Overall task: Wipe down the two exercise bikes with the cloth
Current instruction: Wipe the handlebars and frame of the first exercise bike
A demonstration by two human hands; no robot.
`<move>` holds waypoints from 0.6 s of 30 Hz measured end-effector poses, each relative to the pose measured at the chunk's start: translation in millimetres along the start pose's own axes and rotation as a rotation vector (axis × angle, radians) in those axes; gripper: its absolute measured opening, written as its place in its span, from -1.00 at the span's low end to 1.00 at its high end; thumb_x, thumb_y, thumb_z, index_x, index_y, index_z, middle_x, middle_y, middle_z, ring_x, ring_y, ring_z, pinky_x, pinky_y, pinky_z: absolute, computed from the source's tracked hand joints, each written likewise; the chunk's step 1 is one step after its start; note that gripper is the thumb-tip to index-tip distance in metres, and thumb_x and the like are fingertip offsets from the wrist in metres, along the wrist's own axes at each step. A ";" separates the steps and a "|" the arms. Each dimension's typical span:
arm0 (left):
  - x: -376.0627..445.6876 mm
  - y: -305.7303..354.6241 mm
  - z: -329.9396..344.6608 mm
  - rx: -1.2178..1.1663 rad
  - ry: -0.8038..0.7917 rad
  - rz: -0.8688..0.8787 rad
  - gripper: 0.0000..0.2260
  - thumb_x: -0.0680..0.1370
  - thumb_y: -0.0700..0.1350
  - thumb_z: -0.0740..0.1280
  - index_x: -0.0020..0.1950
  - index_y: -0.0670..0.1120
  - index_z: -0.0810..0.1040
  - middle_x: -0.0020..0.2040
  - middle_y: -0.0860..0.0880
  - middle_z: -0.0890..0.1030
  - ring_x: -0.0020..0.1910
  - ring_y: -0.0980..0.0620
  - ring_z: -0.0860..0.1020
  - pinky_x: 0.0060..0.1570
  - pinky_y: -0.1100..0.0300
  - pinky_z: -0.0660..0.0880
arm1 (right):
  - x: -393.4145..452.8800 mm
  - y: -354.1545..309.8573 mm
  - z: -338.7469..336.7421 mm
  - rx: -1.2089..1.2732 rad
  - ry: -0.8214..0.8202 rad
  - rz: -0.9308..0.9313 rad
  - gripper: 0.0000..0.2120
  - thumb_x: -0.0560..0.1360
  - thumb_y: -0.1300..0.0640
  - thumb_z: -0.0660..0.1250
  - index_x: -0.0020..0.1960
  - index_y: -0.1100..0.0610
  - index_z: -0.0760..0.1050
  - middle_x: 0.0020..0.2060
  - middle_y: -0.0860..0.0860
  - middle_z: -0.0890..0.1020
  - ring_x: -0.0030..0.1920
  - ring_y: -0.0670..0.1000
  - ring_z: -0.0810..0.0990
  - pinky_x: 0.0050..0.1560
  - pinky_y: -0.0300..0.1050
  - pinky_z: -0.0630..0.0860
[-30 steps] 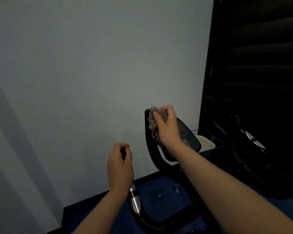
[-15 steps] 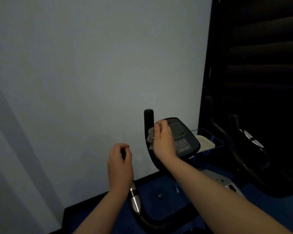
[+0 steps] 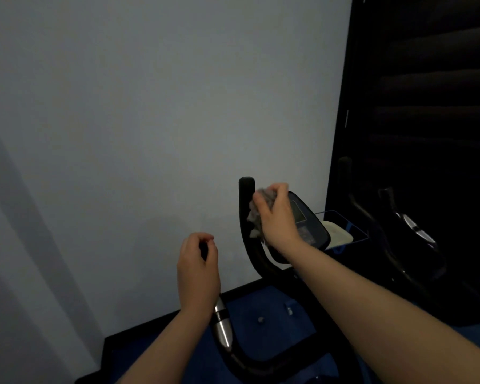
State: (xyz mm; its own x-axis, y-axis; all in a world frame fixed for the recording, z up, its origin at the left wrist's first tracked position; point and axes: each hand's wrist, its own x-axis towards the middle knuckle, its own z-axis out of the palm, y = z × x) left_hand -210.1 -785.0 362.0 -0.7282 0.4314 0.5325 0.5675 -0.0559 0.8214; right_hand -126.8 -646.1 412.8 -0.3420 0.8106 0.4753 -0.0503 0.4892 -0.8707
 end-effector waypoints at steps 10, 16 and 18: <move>-0.2 1.2 -0.4 -0.009 0.004 -0.001 -0.89 0.59 -0.20 0.27 -0.07 0.00 0.52 -0.16 0.00 0.54 -0.18 0.01 0.54 -0.18 0.11 0.50 | -4.3 8.5 -8.7 0.050 -0.163 0.132 -0.81 0.56 -0.02 0.31 0.00 -0.07 0.27 -0.05 0.05 0.59 -0.18 0.06 0.63 -0.22 0.13 0.60; -0.3 0.4 -1.0 0.008 -0.001 -0.001 -0.90 0.59 -0.20 0.26 -0.06 -0.02 0.52 -0.16 -0.02 0.54 -0.17 -0.01 0.54 -0.16 0.07 0.52 | 0.5 -8.0 9.4 0.112 -0.091 0.077 -0.72 0.54 -0.03 0.34 0.13 -0.06 0.27 0.08 0.07 0.49 -0.17 -0.02 0.60 -0.36 -0.10 0.57; -0.1 0.6 -1.2 0.003 0.000 -0.006 -0.89 0.59 -0.20 0.26 -0.06 -0.01 0.52 -0.15 -0.01 0.54 -0.17 -0.01 0.54 -0.15 0.07 0.52 | -13.9 7.6 5.2 -0.064 -0.186 0.049 -0.57 0.51 0.00 0.39 0.24 0.01 0.23 0.17 0.07 0.42 0.02 0.04 0.56 -0.15 0.01 0.61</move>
State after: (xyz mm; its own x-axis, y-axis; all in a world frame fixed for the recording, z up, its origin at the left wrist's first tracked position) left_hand -210.1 -786.1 362.7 -0.7315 0.4315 0.5279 0.5644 -0.0511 0.8239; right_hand -127.3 -655.4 399.0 -0.5103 0.7633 0.3962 0.0281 0.4752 -0.8794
